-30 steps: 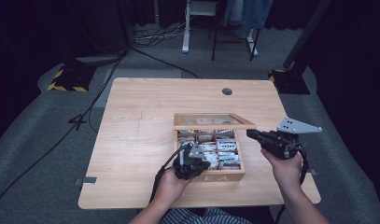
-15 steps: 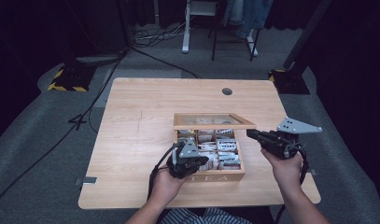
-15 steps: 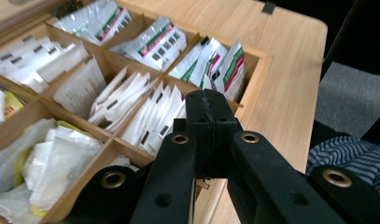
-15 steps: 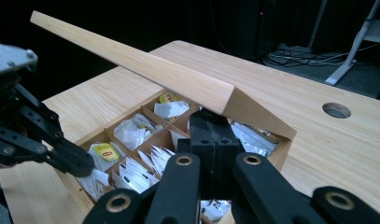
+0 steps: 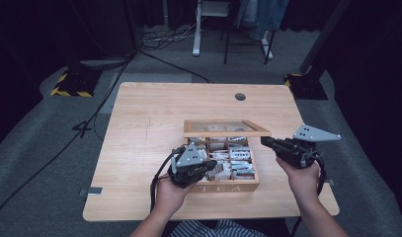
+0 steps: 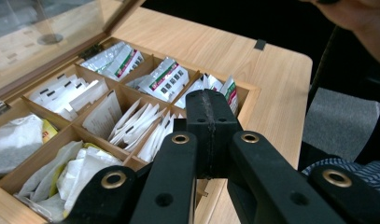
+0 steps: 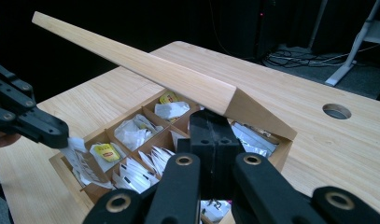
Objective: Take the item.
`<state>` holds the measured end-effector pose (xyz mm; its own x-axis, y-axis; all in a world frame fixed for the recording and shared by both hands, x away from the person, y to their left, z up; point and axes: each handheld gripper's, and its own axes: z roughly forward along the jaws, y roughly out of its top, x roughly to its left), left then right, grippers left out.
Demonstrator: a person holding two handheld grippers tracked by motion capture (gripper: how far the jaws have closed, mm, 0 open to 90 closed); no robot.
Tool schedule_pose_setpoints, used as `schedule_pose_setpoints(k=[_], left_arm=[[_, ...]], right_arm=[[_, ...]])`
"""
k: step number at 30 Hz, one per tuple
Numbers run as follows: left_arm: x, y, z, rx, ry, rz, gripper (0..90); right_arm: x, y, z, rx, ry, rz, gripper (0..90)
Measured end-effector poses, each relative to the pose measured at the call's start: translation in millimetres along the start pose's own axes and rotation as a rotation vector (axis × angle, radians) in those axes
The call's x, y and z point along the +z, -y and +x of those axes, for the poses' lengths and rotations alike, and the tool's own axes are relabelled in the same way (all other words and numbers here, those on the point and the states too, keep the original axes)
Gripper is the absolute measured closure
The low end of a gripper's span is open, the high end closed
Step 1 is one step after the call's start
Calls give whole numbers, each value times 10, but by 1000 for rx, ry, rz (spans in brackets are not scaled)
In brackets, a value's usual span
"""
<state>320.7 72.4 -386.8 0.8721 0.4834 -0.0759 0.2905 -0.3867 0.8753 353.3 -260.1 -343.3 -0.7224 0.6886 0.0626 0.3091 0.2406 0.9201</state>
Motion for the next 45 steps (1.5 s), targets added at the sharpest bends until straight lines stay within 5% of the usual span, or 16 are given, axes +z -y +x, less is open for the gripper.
schedule_pose_setpoints(k=[20, 30, 45], left_arm=[[-442, -3, 148, -42, -59, -41, 900], [-717, 50, 265, -55, -126, -49, 900], [-911, 165, 477, -106, -210, -39, 900]], right_arm=[[1, -2, -4, 0, -2, -1, 900], [2, -4, -7, 2, -3, -3, 900], [3, -5, -6, 2, -3, -4, 900]])
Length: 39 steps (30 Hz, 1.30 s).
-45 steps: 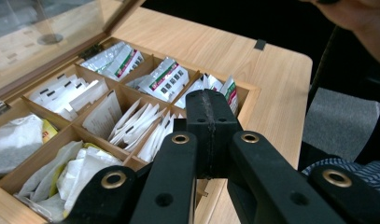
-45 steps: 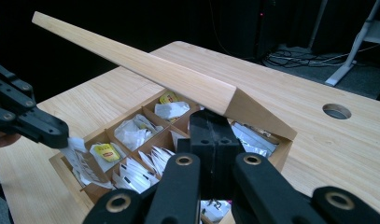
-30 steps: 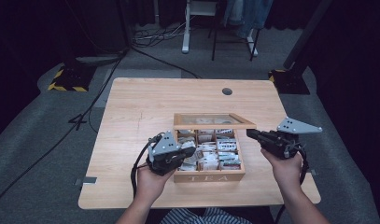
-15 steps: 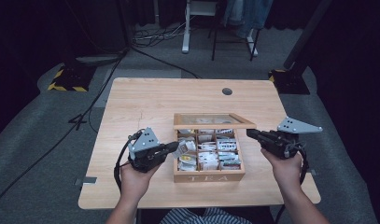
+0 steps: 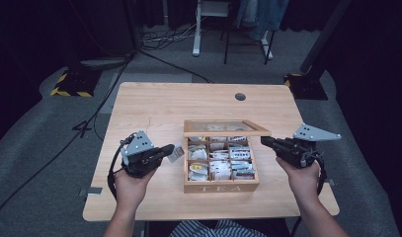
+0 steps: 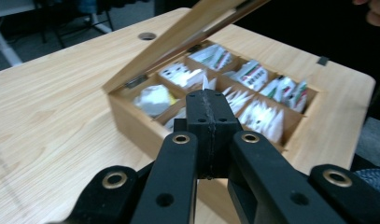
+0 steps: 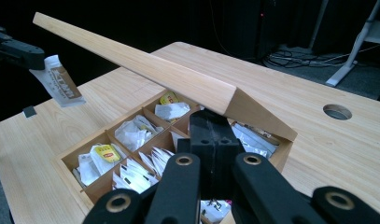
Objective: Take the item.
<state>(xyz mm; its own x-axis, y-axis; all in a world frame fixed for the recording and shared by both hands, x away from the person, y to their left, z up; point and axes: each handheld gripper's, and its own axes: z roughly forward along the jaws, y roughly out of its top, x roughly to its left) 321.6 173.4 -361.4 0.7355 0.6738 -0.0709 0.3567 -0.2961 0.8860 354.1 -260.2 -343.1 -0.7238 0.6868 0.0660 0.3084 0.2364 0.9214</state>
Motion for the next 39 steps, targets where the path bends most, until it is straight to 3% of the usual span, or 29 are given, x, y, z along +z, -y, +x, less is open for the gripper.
schedule_pose_setpoints(k=[3, 17, 22, 31, 39], left_arm=[[-40, 43, 89, -30, -26, -3, 900], [-90, 192, 390, -99, -96, 11, 900], [-81, 292, 551, -147, -125, 18, 900], [50, 483, 828, -230, -129, 75, 900], [140, 554, 903, -251, -134, 116, 900]], right_arm=[[0, 0, 0, -1, 0, 0, 900], [0, -1, 2, 0, 2, 1, 900], [2, -4, 1, 3, 2, -1, 900], [2, -8, 2, 4, 4, -2, 900], [0, -4, 9, 6, 4, -2, 900]])
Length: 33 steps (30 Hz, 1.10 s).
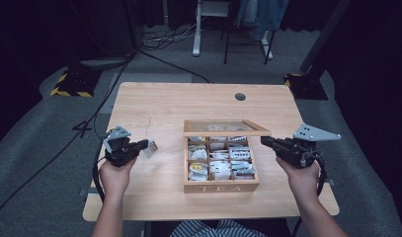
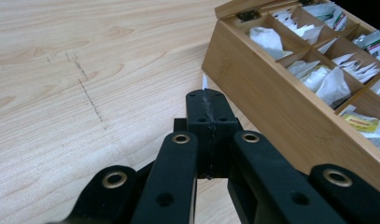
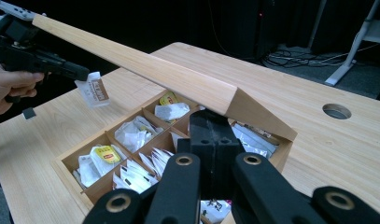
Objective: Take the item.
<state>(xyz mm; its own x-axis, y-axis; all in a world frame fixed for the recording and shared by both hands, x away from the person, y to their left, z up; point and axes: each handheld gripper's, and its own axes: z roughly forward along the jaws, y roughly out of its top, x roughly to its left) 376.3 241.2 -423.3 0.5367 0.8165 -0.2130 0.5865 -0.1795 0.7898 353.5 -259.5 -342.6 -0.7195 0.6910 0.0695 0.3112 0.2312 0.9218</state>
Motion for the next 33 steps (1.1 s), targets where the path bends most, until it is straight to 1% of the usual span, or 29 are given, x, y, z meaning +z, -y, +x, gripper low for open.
schedule_pose_setpoints(k=[3, 4, 6, 7, 16, 25, 31, 33], left_arm=[[34, 20, 30, -9, -3, 9, 900], [63, 35, 44, -17, 2, 20, 900], [77, 42, 51, -15, 0, 26, 900], [99, 55, 60, -20, 1, 38, 900], [151, 104, 113, -49, -2, 55, 900], [211, 137, 144, -61, -14, 75, 900], [240, 145, 164, -74, -10, 81, 900], [253, 149, 175, -73, -2, 87, 893]], right_arm=[[0, -1, 5, 0, 0, 2, 900], [3, -1, 3, -1, -2, -1, 900], [3, -1, 4, 0, -2, 0, 900], [8, -2, 4, -2, -3, 1, 900], [23, -1, 10, -1, -8, 1, 900], [25, -2, 3, 0, -11, 1, 900], [23, -1, 2, 1, -12, 2, 900], [23, 0, 2, 1, -13, 3, 900]])
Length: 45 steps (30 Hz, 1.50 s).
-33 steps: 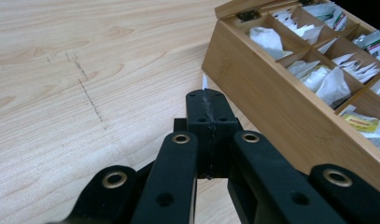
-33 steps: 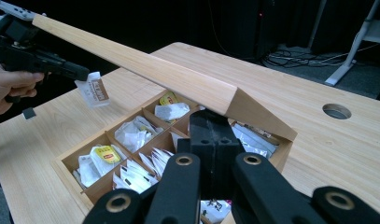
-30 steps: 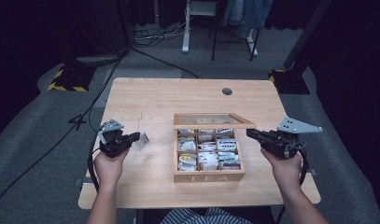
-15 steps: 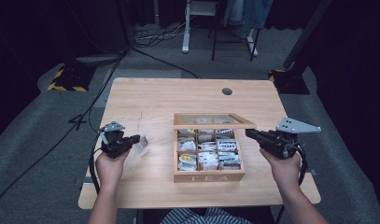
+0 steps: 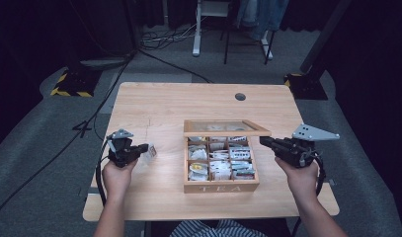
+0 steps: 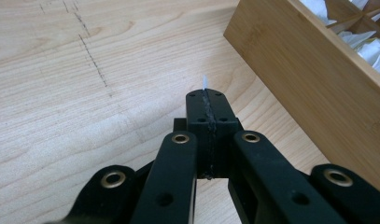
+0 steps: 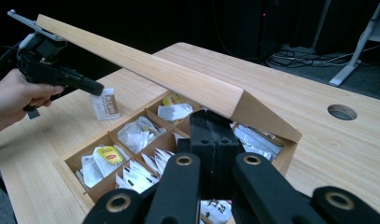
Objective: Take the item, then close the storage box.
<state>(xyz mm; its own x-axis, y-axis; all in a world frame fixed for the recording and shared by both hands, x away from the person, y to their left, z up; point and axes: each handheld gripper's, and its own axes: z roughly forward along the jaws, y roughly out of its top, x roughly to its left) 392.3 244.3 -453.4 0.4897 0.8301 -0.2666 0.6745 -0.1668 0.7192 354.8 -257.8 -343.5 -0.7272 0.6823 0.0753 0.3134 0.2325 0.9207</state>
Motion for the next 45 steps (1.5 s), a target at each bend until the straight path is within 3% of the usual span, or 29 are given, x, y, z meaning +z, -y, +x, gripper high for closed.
schedule_pose_setpoints(k=[3, 4, 7, 8, 10, 11, 16, 22, 25, 26, 29, 34, 35, 40, 45], left_arm=[[3, -1, 10, -4, -13, 1, 854], [10, -1, 19, -14, -31, 9, 739], [20, 1, 26, -25, -55, 8, 673], [17, 0, 26, -27, -69, 9, 604], [10, 0, 21, -19, -86, 5, 592], [4, -2, 8, -7, -115, 4, 581], [-49, -12, -18, -13, -129, -14, 532], [-162, -56, -151, 25, -105, -38, 518], [-235, -79, -255, 44, -73, -43, 497], [-281, -78, -340, 80, -72, -39, 496], [-333, -55, -420, 100, -58, -41, 487], [-406, 24, -649, 170, -9, -31, 486], [-402, 57, -731, 196, 6, -28, 480], [-294, 173, -905, 250, 64, 13, 464], [-183, 267, -1035, 296, 94, 66, 457]], right_arm=[[0, 2, 1, 0, 0, -1, 900], [0, 1, 2, 0, 1, 0, 900], [0, 1, 2, 0, 1, 0, 900], [0, 1, 2, 0, 1, 0, 900], [0, 1, 2, 0, 1, 0, 900], [0, 1, 2, 0, 1, 0, 900], [0, 0, 2, -1, 2, 0, 900], [0, -2, 0, -3, 0, 1, 900], [0, -4, -2, -2, 1, 4, 900], [1, -4, -4, 0, 3, 5, 900], [4, -4, -4, -3, 6, 7, 900], [7, -4, 3, -2, 8, 10, 900], [7, -4, 3, -2, 8, 10, 900], [6, 0, 5, -1, 6, 12, 900], [3, 5, 4, -4, 4, 15, 900]])
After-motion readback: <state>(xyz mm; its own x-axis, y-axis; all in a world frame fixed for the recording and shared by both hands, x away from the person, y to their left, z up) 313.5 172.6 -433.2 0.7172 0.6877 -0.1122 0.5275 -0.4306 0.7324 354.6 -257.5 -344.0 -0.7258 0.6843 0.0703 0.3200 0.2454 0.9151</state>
